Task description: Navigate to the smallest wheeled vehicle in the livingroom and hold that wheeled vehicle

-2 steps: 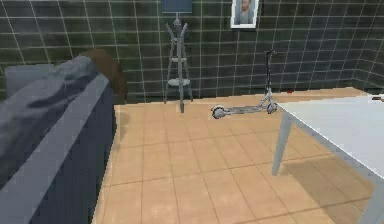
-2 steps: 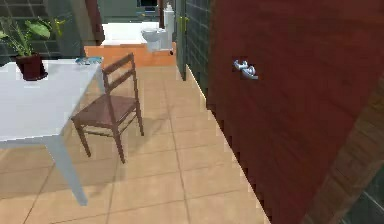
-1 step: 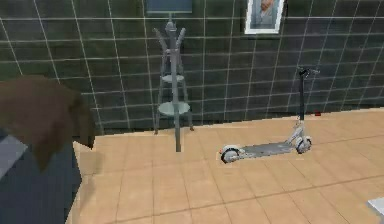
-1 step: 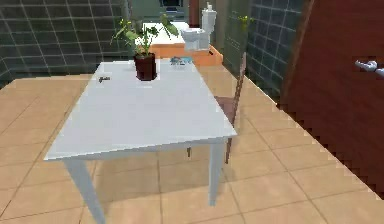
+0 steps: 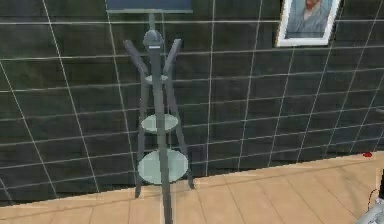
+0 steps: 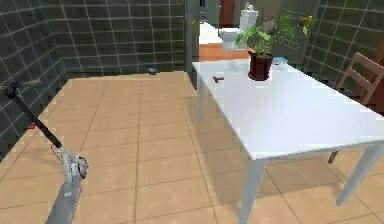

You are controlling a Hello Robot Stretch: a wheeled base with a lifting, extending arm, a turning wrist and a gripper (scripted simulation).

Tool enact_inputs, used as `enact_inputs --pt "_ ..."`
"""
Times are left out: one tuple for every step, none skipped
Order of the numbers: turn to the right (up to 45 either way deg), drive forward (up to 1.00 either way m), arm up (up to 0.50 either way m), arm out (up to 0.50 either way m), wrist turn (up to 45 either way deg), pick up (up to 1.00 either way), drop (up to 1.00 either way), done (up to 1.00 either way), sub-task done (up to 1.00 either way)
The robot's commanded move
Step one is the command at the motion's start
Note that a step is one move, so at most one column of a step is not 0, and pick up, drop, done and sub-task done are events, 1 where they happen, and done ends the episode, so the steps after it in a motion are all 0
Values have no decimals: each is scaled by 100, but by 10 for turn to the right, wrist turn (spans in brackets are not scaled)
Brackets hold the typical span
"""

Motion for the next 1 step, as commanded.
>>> enact_inputs --pt "-90 0 0 0 0 0 0 0 0"
